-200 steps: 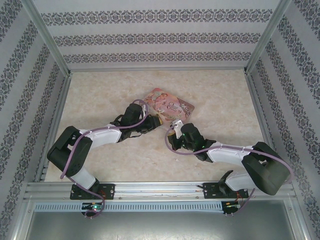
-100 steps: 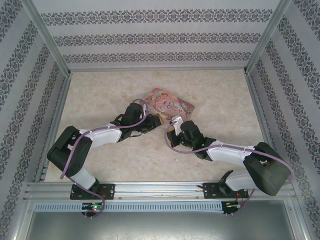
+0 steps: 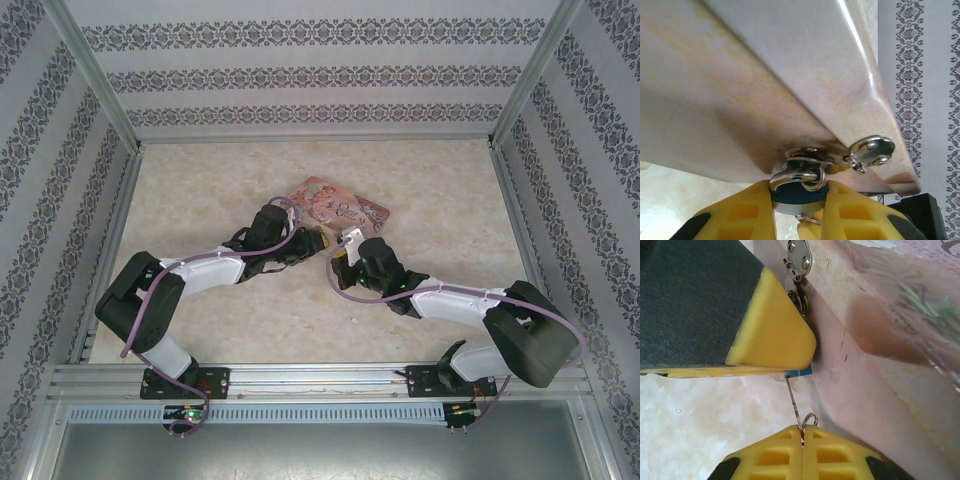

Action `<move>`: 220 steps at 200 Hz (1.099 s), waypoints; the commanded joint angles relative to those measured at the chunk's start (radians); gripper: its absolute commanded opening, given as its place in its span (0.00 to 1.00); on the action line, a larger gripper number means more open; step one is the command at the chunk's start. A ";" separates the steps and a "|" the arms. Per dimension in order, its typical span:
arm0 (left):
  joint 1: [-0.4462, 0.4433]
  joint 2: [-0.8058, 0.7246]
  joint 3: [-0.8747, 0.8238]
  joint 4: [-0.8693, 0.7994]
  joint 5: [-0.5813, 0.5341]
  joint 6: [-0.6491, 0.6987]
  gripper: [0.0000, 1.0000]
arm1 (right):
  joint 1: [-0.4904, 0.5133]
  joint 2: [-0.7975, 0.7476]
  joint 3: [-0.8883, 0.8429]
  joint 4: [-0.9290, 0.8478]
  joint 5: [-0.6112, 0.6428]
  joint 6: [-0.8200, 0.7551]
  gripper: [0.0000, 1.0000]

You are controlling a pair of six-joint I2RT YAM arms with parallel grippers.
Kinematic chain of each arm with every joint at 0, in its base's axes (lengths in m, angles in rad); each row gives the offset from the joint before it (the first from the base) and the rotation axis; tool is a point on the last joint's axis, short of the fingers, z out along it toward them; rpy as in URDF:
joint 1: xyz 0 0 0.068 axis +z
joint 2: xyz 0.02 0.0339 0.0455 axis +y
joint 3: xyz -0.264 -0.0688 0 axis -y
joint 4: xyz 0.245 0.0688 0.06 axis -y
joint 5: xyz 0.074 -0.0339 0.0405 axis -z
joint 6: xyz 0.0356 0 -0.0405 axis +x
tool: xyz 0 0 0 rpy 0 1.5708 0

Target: Unlock a padlock with a key

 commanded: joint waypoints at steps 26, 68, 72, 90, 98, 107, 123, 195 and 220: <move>-0.017 0.004 0.040 0.020 -0.008 -0.007 0.20 | 0.009 0.012 0.013 -0.010 0.045 -0.005 0.00; -0.017 0.006 0.046 0.016 -0.006 -0.005 0.21 | 0.009 0.016 0.014 -0.016 0.053 -0.004 0.00; -0.017 0.006 0.045 0.016 -0.006 -0.004 0.21 | 0.009 0.017 0.014 -0.018 0.053 -0.004 0.00; -0.017 0.006 0.045 0.016 -0.008 -0.005 0.20 | 0.008 0.019 0.016 -0.023 0.059 -0.004 0.00; -0.017 0.004 0.043 0.015 -0.009 -0.004 0.21 | 0.008 0.021 0.015 -0.023 0.061 -0.004 0.00; -0.016 0.004 0.043 0.015 -0.007 -0.004 0.21 | 0.008 0.021 0.014 -0.023 0.063 -0.002 0.00; -0.017 0.001 0.041 0.014 -0.009 -0.002 0.21 | 0.008 0.021 0.014 -0.023 0.065 -0.002 0.00; -0.017 0.002 0.036 0.017 -0.005 -0.002 0.21 | 0.008 0.015 0.024 0.000 0.043 0.000 0.00; -0.017 0.001 0.034 0.019 -0.002 -0.004 0.21 | 0.006 0.015 0.028 0.013 0.039 -0.004 0.00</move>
